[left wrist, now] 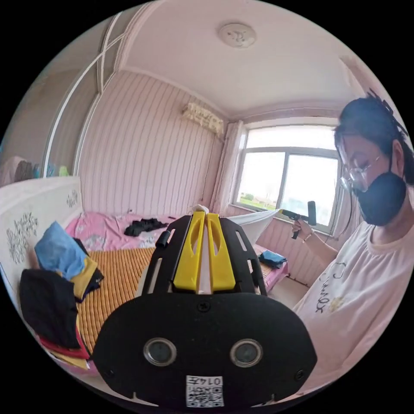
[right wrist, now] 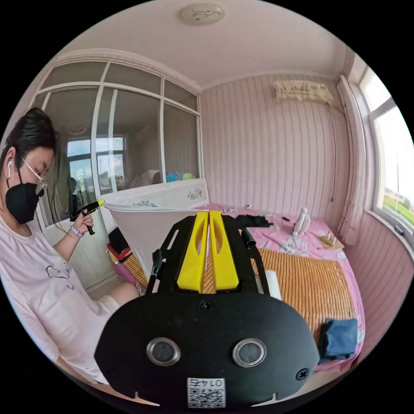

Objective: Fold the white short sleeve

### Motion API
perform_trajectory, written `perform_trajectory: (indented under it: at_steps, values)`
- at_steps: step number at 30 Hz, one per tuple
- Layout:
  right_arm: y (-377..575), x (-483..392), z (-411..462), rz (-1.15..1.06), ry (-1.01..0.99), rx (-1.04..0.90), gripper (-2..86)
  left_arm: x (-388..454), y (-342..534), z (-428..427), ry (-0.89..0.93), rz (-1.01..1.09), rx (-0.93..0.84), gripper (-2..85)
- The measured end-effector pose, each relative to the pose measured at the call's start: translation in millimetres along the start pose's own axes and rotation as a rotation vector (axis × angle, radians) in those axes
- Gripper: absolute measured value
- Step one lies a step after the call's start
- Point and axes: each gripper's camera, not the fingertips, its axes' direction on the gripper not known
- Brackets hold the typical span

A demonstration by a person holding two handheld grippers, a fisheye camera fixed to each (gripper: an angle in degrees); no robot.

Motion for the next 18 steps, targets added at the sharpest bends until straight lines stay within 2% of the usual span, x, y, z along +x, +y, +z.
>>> perform_trajectory:
  at_steps: [4, 6, 10, 13, 18]
  values:
    - [-64.4, -32.3, -67.4, -0.145, 0.012, 0.163, -0.3, 40.7, -61.0, -64.4, 0.032, 0.178, 0.242, -1.0]
    - [-94.9, -45.1, -97.5, -0.204, 0.029, 0.228, -0.4, 55.2, -77.2, -86.8, 0.001, 0.24, 0.294, -1.0]
    - [-128.9, -50.8, -102.0, -0.256, 0.084, 0.256, -0.4, 72.8, -106.1, -96.8, -0.069, 0.353, 0.32, -1.0]
    - [-144.0, -29.0, -55.4, -0.222, 0.076, 0.152, -0.4, 49.9, -114.9, -62.6, -0.109, 0.306, 0.26, -1.0]
    - [-102.7, 47.8, 119.8, -0.072, 0.123, -0.283, -0.3, -43.8, -91.6, 51.2, -0.129, 0.037, -0.018, -1.0]
